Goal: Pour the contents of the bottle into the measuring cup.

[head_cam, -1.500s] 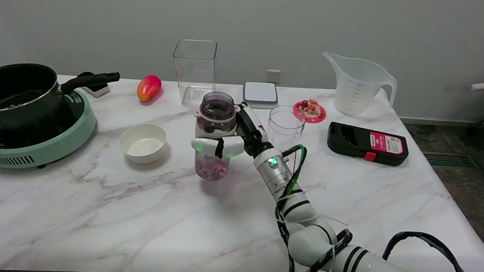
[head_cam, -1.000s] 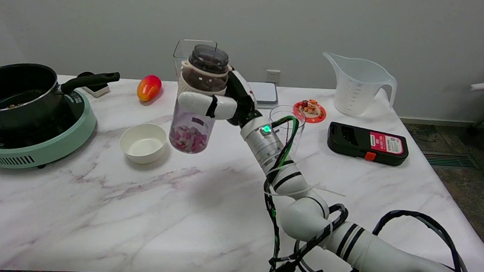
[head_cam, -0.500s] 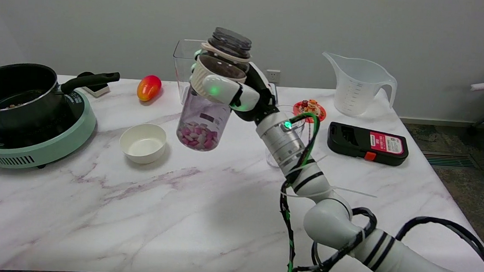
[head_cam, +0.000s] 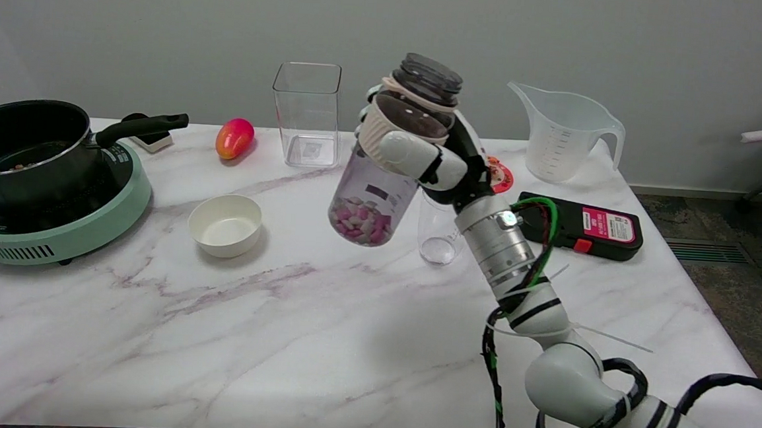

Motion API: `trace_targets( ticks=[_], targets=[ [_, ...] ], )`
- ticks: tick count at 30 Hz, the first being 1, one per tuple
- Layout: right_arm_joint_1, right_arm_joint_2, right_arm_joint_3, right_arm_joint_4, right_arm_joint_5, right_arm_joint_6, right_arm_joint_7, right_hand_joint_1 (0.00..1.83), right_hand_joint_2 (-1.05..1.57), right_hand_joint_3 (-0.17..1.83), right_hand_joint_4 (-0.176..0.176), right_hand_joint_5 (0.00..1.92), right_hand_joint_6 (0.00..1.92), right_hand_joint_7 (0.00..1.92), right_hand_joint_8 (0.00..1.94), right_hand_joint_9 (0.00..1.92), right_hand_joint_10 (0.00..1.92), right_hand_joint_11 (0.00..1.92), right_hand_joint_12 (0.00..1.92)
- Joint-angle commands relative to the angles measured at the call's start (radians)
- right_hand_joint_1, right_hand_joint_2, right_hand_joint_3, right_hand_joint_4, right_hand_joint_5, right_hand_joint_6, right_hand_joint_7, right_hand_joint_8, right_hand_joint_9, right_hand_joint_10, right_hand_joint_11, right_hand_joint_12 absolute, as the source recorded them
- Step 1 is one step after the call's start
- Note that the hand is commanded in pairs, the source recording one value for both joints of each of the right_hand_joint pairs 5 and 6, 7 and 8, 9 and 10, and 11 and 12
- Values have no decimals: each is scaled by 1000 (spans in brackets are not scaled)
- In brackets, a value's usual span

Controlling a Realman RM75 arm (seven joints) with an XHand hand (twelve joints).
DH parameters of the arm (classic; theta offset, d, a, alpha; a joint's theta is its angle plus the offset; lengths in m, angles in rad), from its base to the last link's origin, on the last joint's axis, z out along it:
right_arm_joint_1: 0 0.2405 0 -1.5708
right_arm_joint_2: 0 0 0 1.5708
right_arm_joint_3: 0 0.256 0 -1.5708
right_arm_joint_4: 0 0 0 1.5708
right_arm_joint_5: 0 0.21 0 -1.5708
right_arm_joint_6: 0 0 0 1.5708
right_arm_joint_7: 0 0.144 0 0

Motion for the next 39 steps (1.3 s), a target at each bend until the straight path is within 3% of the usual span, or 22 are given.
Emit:
trace_targets(
  ticks=[1, 9, 29, 39],
  targets=[
    [-192, 126, 64, 76, 11, 229, -58, 1167, 1487, 299, 0, 1660, 1660, 1651, 1651, 1540, 1540, 1308, 1308],
    [-347, 140, 168, 76, -11, 324, -88, 1183, 1470, 321, 0, 1646, 1646, 1649, 1649, 1540, 1540, 1311, 1311],
    [-627, 157, 589, 77, 0, 326, -105, 1242, 1375, 406, 0, 1608, 1608, 1637, 1637, 1537, 1537, 1307, 1307],
    [-576, 188, 686, -32, 70, 170, -105, 1284, 1332, 459, 0, 1596, 1596, 1639, 1639, 1552, 1552, 1314, 1314]
  ],
)
